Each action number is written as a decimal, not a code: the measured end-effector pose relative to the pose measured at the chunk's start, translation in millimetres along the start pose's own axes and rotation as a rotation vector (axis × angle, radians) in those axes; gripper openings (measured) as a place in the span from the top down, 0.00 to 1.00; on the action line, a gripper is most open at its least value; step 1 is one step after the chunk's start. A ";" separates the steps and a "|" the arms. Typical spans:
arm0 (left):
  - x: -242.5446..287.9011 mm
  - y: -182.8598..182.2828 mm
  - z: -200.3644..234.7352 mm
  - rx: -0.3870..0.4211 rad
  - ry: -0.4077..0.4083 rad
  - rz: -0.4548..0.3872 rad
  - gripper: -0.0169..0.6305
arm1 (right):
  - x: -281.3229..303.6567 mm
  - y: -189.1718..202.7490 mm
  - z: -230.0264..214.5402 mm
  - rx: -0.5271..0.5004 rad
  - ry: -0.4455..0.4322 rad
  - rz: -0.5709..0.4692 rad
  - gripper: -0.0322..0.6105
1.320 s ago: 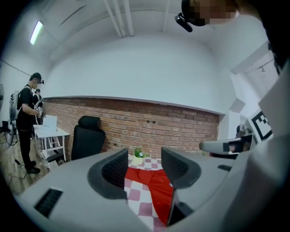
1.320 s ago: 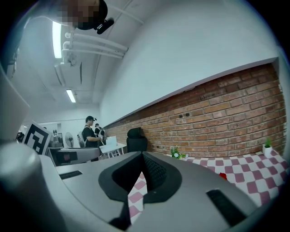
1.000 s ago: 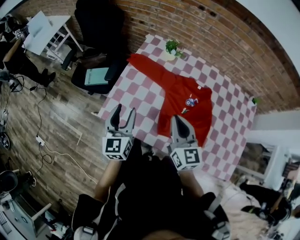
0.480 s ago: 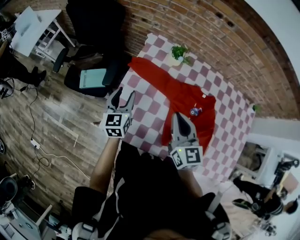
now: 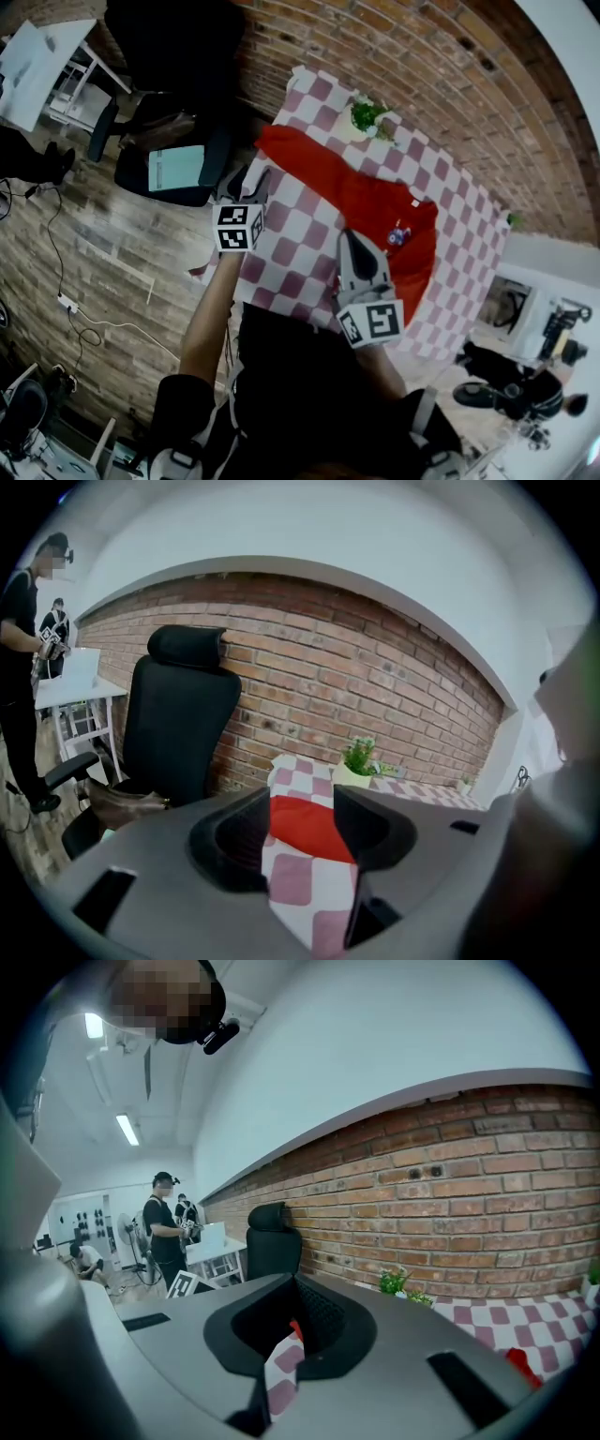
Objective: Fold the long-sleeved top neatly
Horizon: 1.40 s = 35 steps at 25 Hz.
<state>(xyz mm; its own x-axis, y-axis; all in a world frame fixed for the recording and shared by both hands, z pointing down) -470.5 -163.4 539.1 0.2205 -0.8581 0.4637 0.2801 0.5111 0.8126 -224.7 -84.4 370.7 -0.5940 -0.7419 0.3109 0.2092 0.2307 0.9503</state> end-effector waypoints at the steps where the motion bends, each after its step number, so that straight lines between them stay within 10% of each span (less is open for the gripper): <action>1: 9.6 1.1 6.2 0.001 -0.001 0.013 0.65 | 6.3 0.2 1.0 0.004 0.001 0.009 0.94; 35: 180.7 64.7 79.8 -0.135 0.081 0.333 0.61 | 117.2 38.8 -29.1 0.095 0.036 0.155 0.94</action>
<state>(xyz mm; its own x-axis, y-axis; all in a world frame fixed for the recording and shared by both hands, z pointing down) -487.1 -289.3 703.6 0.3921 -0.6396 0.6612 0.3000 0.7683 0.5654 -263.6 -180.8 443.5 -0.5319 -0.7143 0.4549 0.2212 0.4013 0.8888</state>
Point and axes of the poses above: the fingertips, and each gripper's own axes: x forward along the fingers, z to its left, y out of its underside, the point moved 8 cm from there along -x, backward along the fingers, and after that the axes turned 6 degrees about -x, right-handed, at the moved point
